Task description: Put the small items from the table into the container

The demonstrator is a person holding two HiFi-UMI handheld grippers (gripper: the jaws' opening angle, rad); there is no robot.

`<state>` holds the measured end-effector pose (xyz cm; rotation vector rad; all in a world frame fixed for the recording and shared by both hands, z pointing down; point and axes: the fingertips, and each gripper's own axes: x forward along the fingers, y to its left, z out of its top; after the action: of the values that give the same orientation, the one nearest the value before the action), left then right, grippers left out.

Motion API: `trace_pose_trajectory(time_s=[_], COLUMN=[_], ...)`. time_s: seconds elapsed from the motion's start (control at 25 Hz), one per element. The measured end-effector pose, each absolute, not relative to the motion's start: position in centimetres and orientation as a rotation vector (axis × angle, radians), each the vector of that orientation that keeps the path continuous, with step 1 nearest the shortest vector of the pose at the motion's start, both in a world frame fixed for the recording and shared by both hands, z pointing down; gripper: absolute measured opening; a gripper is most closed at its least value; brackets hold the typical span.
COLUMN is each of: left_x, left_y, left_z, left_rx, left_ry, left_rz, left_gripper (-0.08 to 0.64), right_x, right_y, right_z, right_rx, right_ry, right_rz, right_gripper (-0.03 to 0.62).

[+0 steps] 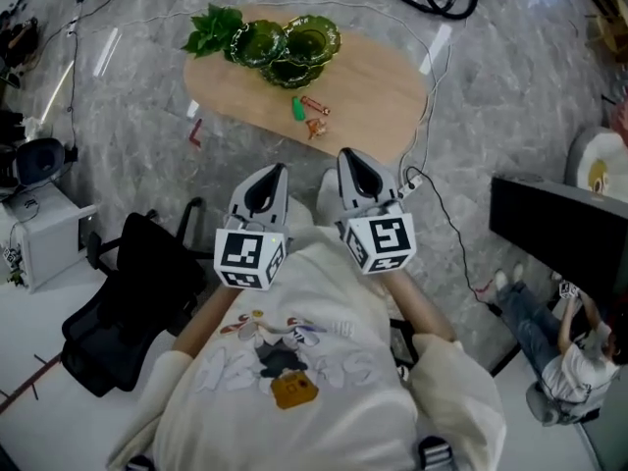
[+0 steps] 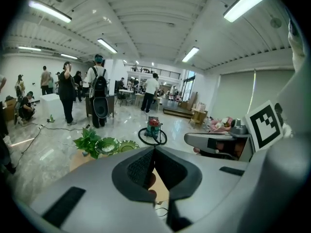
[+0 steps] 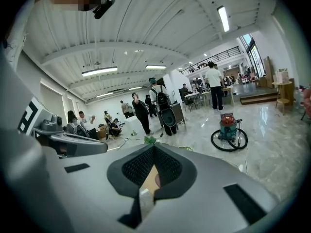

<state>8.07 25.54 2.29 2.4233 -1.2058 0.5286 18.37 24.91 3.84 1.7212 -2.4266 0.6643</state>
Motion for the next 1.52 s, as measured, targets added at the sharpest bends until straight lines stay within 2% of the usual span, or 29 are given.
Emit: trace_pose_trajectory(time_s=[0.76, 1.52], left_x=[8.3, 5.9], left_y=[22.9, 21.0], left_z=[7.6, 17.0], left_rx=[2.342, 2.213], left_ry=[-1.082, -1.088], left_rz=[0.647, 0.693], left_gripper=[-0.005, -0.005], right_x=[15.5, 11.0], right_y=[21.6, 20.3], right_z=[8.9, 18.8], right_rx=[1.575, 1.453], right_ry=[-2.381, -2.314], right_rz=[0.721, 0.835], right_gripper=[0.000, 0.000])
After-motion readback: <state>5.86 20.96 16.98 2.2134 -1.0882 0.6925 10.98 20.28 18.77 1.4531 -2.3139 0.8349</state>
